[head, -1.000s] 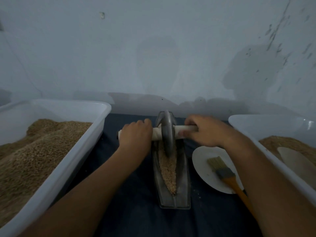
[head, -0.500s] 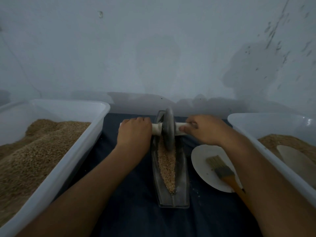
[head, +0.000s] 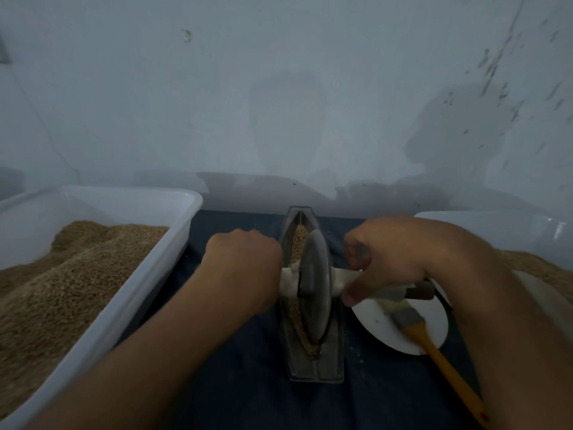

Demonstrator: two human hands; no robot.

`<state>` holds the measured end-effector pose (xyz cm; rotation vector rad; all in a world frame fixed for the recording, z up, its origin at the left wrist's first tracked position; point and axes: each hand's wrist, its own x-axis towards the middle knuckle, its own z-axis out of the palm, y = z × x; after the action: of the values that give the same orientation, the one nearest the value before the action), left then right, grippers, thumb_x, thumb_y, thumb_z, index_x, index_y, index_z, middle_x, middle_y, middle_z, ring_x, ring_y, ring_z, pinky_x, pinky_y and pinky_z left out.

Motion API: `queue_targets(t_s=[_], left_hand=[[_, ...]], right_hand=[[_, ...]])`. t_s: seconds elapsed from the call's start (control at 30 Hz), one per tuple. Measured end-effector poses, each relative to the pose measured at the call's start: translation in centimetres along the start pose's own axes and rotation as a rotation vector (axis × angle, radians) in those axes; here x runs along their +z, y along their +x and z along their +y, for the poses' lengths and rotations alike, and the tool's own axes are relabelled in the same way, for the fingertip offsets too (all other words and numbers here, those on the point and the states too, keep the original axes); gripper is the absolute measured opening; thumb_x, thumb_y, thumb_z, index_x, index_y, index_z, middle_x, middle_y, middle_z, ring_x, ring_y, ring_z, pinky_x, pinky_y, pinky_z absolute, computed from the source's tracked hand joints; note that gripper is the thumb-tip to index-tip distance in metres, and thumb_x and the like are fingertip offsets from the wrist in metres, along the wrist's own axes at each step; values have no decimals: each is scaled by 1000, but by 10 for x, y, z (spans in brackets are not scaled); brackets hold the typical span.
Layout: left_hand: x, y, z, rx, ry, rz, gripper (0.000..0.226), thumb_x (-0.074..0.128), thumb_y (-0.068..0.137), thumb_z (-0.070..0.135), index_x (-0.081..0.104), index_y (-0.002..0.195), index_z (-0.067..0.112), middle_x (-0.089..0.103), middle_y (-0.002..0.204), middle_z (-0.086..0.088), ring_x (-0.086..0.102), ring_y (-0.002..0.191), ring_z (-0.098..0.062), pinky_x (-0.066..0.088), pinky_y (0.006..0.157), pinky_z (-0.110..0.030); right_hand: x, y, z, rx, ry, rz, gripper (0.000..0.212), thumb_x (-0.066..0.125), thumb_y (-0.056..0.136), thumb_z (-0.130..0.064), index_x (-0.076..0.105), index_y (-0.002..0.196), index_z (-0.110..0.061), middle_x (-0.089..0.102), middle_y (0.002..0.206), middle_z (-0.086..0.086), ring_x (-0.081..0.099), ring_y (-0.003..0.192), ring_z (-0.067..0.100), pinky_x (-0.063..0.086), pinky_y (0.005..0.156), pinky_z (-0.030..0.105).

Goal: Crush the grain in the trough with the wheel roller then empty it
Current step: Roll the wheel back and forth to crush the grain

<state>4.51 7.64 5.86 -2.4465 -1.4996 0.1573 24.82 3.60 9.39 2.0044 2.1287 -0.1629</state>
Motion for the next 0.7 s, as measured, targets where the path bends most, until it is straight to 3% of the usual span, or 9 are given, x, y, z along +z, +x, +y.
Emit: queue_targets(t_s=[0.13,0.23,0.3,0.37,0.47,0.5,0.57,0.63,0.7], left_hand=[[7,6,0,-3,-51,-18,32,70,77,17,39,67,19,40,68,3,35,55,-12,26,47,-26],[17,19,1,-21,-101,14,14,67,82,15,52,81,16,44,73,1,44,64,-15,38,61,-32],[27,29,0,-39,-161,42,19,65,86,15,59,104,14,56,91,-3,57,84,-22,39,67,-34],[37,40,-1,-33,-207,83,29,64,88,16,52,114,13,60,108,-8,60,98,-26,39,70,-34],[50,54,-5,-1,-229,239,29,62,89,20,46,113,15,60,113,-8,59,102,-27,43,83,-36],[54,57,-6,-3,-223,290,30,60,90,22,46,115,15,60,116,-8,57,106,-27,41,94,-38],[60,60,-5,-16,-175,383,36,58,92,26,46,124,17,56,125,-7,50,122,-27,23,116,-47],[64,61,-3,-16,-137,425,44,58,92,28,43,132,17,52,134,-8,37,137,-28,9,120,-52],[65,63,-3,2,-117,435,45,57,93,28,42,134,17,50,138,-9,31,142,-28,9,121,-51]], right_hand=[[5,8,4,20,31,5,52,74,59,-78,55,86,-37,57,88,-16,53,77,4,35,56,25],[13,19,14,11,63,52,46,70,68,-75,56,85,-35,59,83,-12,55,74,6,37,56,28],[18,30,21,13,104,101,44,63,75,-75,58,91,-34,60,87,-11,56,76,7,39,58,30],[27,42,26,12,174,178,39,57,83,-71,57,93,-33,59,86,-10,55,75,8,37,58,30],[44,63,29,13,280,378,29,49,94,-61,57,91,-34,60,82,-8,54,71,10,34,55,30],[50,69,30,15,291,444,29,46,97,-59,58,92,-32,60,82,-7,54,71,11,35,55,30],[61,79,33,12,293,530,33,39,100,-56,57,93,-28,59,83,-5,55,73,15,40,59,34],[68,85,38,1,305,560,37,35,102,-54,58,96,-25,60,86,-2,55,76,19,47,66,39],[71,88,41,-6,315,564,40,33,102,-54,60,101,-25,62,90,-1,57,80,20,49,71,42]])
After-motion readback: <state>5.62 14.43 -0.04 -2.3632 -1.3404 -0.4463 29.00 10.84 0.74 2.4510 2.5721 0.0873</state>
